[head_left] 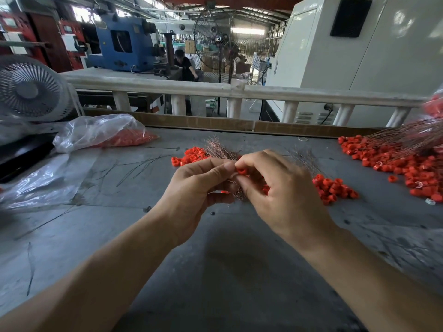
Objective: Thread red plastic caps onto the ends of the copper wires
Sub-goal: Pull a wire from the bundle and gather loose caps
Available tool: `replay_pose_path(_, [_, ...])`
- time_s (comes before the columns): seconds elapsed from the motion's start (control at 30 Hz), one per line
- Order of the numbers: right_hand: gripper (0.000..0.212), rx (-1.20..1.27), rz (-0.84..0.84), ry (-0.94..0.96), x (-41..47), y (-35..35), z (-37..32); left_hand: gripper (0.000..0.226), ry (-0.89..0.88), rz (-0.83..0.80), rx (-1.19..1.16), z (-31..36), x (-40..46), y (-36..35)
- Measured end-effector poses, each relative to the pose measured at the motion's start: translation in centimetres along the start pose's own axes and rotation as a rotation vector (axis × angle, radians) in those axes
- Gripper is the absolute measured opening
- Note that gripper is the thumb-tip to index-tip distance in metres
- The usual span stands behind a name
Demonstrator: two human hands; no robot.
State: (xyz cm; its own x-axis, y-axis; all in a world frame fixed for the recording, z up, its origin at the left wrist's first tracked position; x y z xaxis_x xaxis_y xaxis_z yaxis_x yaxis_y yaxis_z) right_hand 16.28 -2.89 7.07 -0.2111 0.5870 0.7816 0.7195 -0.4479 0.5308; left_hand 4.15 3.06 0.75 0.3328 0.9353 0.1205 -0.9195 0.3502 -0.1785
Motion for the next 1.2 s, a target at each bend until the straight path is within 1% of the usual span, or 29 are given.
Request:
replay_pose_path(0.1, [0.014, 0.024, -0.018, -0.001, -0.1, -0.3, 0.0, 0.024, 0.004, 0.021, 0.006, -0.1, 0.1, 0.3])
replay_pose_path(0.27, [0.021, 0.062, -0.063, -0.034, -0.2, -1.0, 0.2, 0.033, -0.004, 0.098, 0.077, -0.2, 0.1, 1.4])
replay_pose_path(0.5, [0.016, 0.005, -0.112, -0.046, -0.2, -1.2, 0.3, 0.024, -0.002, 0.146, 0.083, -0.2, 0.4, 2.2])
replay_pose_path(0.63, [0.015, 0.006, -0.163, -0.044, -0.2, -1.6, 0.3, 0.009, 0.017, 0.166, 0.075, -0.4, 0.5, 2.6])
replay_pose_path(0.8, [0.016, 0.004, -0.195, -0.053, -0.3, -1.8, 0.7, 0.011, 0.015, 0.253, 0.091, -0.2, 0.5, 3.7])
replay_pose_path(0.93, [0.015, 0.019, -0.195, -0.073, -0.3, -1.8, 0.8, 0.010, 0.009, 0.308, 0.168, -0.2, 0.6, 4.5])
replay_pose_path(1.07, [0.016, 0.009, -0.191, -0.087, -0.4, -1.9, 1.2, 0.012, 0.013, 0.331, 0.148, -0.2, 0.7, 4.9])
replay_pose_path(1.2, [0.015, -0.080, -0.077, -0.188, -0.4, -0.6, 3.6, 0.015, 0.039, 0.345, 0.143, -0.4, 0.8, 5.6])
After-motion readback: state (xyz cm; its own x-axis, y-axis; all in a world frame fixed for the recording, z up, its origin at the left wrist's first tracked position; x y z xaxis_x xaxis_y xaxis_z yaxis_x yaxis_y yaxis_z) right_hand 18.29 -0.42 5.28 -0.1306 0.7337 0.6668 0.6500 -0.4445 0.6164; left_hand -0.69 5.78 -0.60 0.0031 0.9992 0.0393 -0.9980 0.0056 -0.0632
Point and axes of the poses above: each hand's wrist, its own x-axis towards the middle knuckle, its own y-axis out of the back of the hand, z = x × y, the point moved 9 cm from there along x, towards the middle knuckle, and after that the axes turned 8 degrees about x, right-handed, at the moved point
